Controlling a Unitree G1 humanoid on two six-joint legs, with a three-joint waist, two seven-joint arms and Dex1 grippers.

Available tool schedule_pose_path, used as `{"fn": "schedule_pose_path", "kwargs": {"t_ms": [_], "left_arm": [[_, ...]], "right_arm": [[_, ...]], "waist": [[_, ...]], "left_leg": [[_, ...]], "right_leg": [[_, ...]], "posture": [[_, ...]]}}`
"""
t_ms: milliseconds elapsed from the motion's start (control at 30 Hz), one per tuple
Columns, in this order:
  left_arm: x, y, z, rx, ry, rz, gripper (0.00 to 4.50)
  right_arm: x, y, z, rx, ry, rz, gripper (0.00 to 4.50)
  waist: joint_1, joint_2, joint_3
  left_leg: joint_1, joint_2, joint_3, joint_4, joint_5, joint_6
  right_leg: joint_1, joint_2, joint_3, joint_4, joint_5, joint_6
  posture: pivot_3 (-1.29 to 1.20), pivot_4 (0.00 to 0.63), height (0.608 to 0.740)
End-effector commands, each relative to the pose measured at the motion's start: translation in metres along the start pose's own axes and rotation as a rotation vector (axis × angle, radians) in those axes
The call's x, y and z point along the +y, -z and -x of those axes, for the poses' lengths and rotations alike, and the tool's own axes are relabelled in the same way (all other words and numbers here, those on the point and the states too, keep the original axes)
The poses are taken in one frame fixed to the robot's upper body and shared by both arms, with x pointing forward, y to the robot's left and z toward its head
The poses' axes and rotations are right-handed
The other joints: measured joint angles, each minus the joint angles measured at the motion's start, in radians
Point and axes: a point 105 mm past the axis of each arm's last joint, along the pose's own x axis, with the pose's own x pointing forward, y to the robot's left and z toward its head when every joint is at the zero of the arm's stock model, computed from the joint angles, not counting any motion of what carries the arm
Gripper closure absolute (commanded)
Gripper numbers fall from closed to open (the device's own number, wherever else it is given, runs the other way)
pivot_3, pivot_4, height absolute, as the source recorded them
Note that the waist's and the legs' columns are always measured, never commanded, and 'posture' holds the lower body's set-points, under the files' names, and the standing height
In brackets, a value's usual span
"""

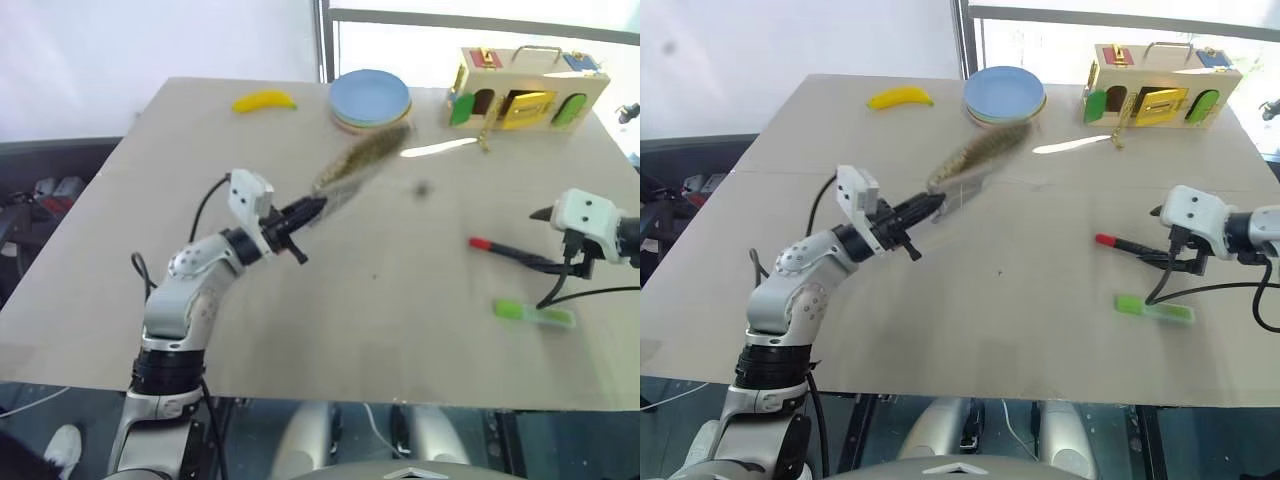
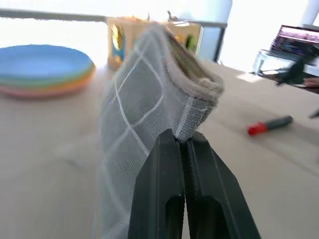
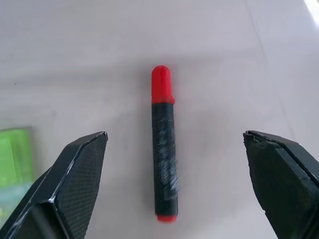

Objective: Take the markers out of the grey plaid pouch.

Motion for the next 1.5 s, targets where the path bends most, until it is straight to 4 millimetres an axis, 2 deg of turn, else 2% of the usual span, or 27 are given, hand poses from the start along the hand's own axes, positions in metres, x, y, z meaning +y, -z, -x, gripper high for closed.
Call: {"fn": "schedule_pose_path", "kwargs": {"t_ms": [33,167,367,467,533,600,733,800,867,933,1000,1133,1200,1333,1500], "left_arm": [[0.006,-0.014,0.012,0.001,-0.041,-0.150,4.50],[0.009,0.002,0.034,0.133,-0.045,-0.286,4.50],[0.022,0.014,0.066,0.219,-0.159,-0.334,4.50],[0.012,0.026,0.070,0.250,-0.121,-0.340,3.53],[0.012,0.027,0.073,0.248,-0.158,-0.323,2.54],[0.008,0.026,0.078,0.233,-0.145,-0.232,1.68],[0.007,0.014,0.096,0.182,-0.200,-0.030,1.68],[-0.007,0.016,0.106,0.195,-0.178,0.093,1.68],[-0.029,0.021,0.116,0.211,-0.132,0.224,1.68],[-0.051,0.030,0.128,0.268,-0.083,0.282,1.68],[-0.062,0.038,0.142,0.329,-0.079,0.288,1.68],[-0.061,0.040,0.170,0.386,-0.130,0.268,1.68],[-0.062,0.038,0.177,0.393,-0.139,0.268,1.68],[-0.063,0.038,0.190,0.420,-0.147,0.251,1.68],[-0.057,0.039,0.188,0.412,-0.153,0.207,1.68]], "right_arm": [[-0.002,-0.005,0.011,-0.027,0.033,-0.015,0.06],[0.006,0.001,0.014,-0.022,0.026,-0.050,0.06],[0.013,0.006,0.021,-0.054,0.040,-0.131,0.06],[0.020,0.004,0.021,-0.095,0.024,-0.198,0.00],[0.028,0.007,0.021,-0.108,0.017,-0.238,0.00],[0.036,0.008,0.020,-0.121,0.025,-0.240,0.00],[0.050,0.002,0.020,-0.277,0.060,-0.385,0.00],[0.054,0.000,0.022,-0.384,0.093,-0.481,0.00],[0.067,0.004,0.026,-0.492,0.091,-0.559,0.00],[0.084,0.012,0.028,-0.493,0.053,-0.544,0.00],[0.090,0.019,0.033,-0.489,0.058,-0.579,0.00],[0.106,0.040,0.049,-0.421,0.038,-0.615,0.00],[0.113,0.051,0.056,-0.373,0.024,-0.619,0.00],[0.126,0.071,0.072,-0.347,0.002,-0.607,0.00],[0.133,0.079,0.074,-0.338,-0.016,-0.598,0.00]], "waist": [[-0.002,0.000,0.000],[-0.004,0.000,0.000],[0.001,0.000,0.000],[0.000,0.000,0.000],[0.000,0.000,0.000],[0.002,0.000,0.000],[0.000,0.000,0.000],[-0.004,0.001,0.000],[-0.002,0.000,0.000],[-0.001,0.000,0.000],[0.000,0.001,0.000],[0.001,0.002,0.001],[-0.001,0.002,0.001],[-0.001,0.002,0.001],[-0.001,0.002,0.001]], "left_leg": [[0.000,0.000,0.000,0.000,0.000,0.000],[0.000,0.000,0.001,-0.001,0.000,0.000],[0.000,0.000,0.000,-0.001,0.000,0.001],[0.000,0.000,0.000,-0.001,-0.001,0.001],[0.000,0.000,0.000,-0.002,-0.001,0.001],[0.000,0.000,-0.001,-0.002,-0.002,0.004],[0.000,0.001,-0.002,-0.001,-0.003,0.004],[0.000,0.001,-0.002,-0.002,-0.003,0.005],[0.000,0.001,-0.002,-0.002,-0.003,0.005],[0.001,0.001,-0.003,-0.002,-0.003,0.005],[0.004,0.001,-0.003,-0.003,-0.004,0.006],[0.008,0.001,-0.003,-0.003,-0.004,0.006],[0.015,0.001,-0.002,-0.003,-0.006,0.002],[0.015,0.002,-0.001,-0.003,-0.006,0.002],[0.015,0.002,-0.001,-0.004,-0.005,0.005]], "right_leg": [[0.000,0.000,0.000,0.000,0.000,0.000],[-0.001,0.001,0.001,0.000,0.000,0.000],[0.000,-0.001,0.000,0.000,0.000,0.000],[0.000,-0.002,0.000,0.000,0.000,0.000],[0.000,-0.002,0.000,0.000,0.000,0.000],[0.000,-0.002,0.000,0.000,0.000,0.000],[0.000,-0.002,-0.001,0.000,0.000,0.000],[0.000,-0.002,-0.001,0.000,0.000,0.000],[0.001,-0.002,-0.001,0.000,0.000,0.000],[0.002,-0.002,-0.002,-0.001,0.000,0.000],[0.007,-0.002,-0.002,-0.004,-0.001,0.000],[0.011,-0.003,-0.002,-0.004,-0.003,-0.004],[0.015,-0.003,-0.001,-0.004,-0.004,-0.005],[0.016,-0.003,-0.001,-0.005,-0.004,-0.005],[0.016,-0.003,-0.001,-0.006,-0.004,-0.005]], "posture": [[0.00,0.150,0.740],[0.00,0.150,0.740],[0.00,0.150,0.740],[0.00,0.150,0.740],[0.00,0.150,0.740],[0.00,0.150,0.740],[0.00,0.150,0.740],[0.00,0.150,0.740],[0.00,0.150,0.740],[0.00,0.150,0.740],[0.00,0.150,0.740],[0.00,0.150,0.740],[0.00,0.150,0.740],[0.00,0.150,0.740],[0.00,0.150,0.740]]}}
